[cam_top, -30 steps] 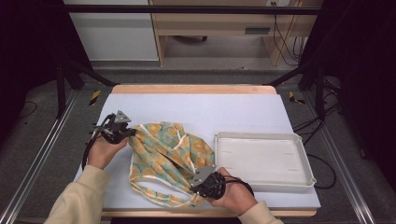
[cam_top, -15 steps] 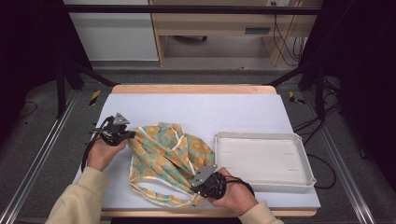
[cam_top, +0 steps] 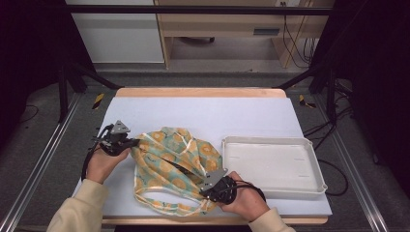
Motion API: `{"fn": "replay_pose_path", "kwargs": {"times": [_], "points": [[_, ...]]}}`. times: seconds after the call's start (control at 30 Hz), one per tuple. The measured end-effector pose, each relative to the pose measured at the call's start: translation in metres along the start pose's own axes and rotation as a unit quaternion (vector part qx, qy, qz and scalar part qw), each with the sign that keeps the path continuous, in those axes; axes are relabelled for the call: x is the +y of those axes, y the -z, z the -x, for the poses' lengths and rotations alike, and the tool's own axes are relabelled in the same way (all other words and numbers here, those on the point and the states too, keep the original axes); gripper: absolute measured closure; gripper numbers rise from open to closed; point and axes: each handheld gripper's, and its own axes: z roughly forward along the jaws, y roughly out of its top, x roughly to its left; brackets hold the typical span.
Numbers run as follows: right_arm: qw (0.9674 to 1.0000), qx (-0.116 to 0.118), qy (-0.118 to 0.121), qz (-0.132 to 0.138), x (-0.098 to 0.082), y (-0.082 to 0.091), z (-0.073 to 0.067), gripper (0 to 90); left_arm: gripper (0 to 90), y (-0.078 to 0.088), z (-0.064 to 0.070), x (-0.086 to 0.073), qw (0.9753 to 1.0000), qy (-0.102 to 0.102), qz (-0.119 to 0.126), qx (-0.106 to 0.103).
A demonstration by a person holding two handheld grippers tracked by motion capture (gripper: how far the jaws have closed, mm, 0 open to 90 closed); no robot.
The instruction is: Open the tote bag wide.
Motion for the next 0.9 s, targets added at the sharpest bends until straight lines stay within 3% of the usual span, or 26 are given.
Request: {"fn": "replay_pose_path", "kwargs": {"times": [0.17,0.27,0.47,0.63,0.77,0.9], "points": [[0.9998,-0.017,-0.002,0.015,0.001,0.007,0.005,88.0,87.0,0.016,0.019,-0.007,0.9996,-0.013,0.017,-0.020],[0.9995,-0.022,-0.006,0.022,0.004,0.010,0.005,76.8,82.0,0.023,0.025,-0.009,0.9992,-0.015,0.033,-0.017],[0.9984,-0.043,-0.017,0.032,0.014,0.021,0.004,47.4,54.3,0.034,0.035,-0.009,0.9979,-0.016,0.063,-0.001],[0.9951,-0.074,-0.037,0.054,0.024,0.039,0.008,35.1,36.1,0.052,0.044,-0.010,0.9963,-0.017,0.084,0.002],[0.9900,-0.111,-0.051,0.071,0.035,0.050,0.019,29.6,26.4,0.057,0.059,-0.025,0.9965,-0.025,0.080,-0.004],[0.9860,-0.134,-0.072,0.068,0.048,0.046,0.038,25.7,20.6,0.045,0.074,-0.045,0.9980,-0.040,0.050,-0.003]]}}
